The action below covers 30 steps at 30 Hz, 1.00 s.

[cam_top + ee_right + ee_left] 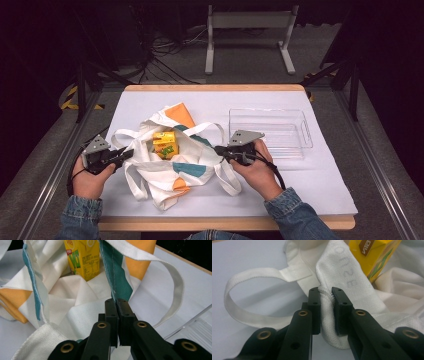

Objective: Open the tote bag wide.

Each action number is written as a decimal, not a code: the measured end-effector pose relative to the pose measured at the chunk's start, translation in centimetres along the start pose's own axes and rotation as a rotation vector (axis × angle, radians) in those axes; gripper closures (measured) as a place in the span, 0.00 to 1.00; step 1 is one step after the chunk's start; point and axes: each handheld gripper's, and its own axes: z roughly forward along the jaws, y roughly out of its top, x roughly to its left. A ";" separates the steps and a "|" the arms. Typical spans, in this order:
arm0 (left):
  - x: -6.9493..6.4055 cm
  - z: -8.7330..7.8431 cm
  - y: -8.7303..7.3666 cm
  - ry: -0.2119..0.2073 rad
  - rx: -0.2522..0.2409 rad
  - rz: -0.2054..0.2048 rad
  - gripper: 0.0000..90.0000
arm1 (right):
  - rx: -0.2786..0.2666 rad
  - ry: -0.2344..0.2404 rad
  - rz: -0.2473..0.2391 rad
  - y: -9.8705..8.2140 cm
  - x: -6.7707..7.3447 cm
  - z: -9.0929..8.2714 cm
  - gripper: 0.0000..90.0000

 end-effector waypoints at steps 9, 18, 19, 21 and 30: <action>0.1 1.6 -1.1 0.000 0.011 0.013 0.86 | 0.057 0.019 0.013 -1.4 0.0 1.5 0.97; 0.3 2.5 -2.2 -0.013 -0.018 0.020 0.84 | 0.110 0.032 0.031 -2.8 -0.1 2.7 0.97; 0.3 2.6 -2.3 -0.017 -0.021 0.020 0.84 | 0.113 0.032 0.036 -2.9 -0.1 2.7 0.97; 0.3 2.7 -2.4 -0.019 -0.024 0.011 0.84 | 0.122 0.035 0.040 -3.0 -0.2 2.8 0.97; 0.3 2.3 -2.4 0.001 -0.045 -0.028 0.71 | 0.139 0.037 0.051 -3.2 -0.4 2.8 0.95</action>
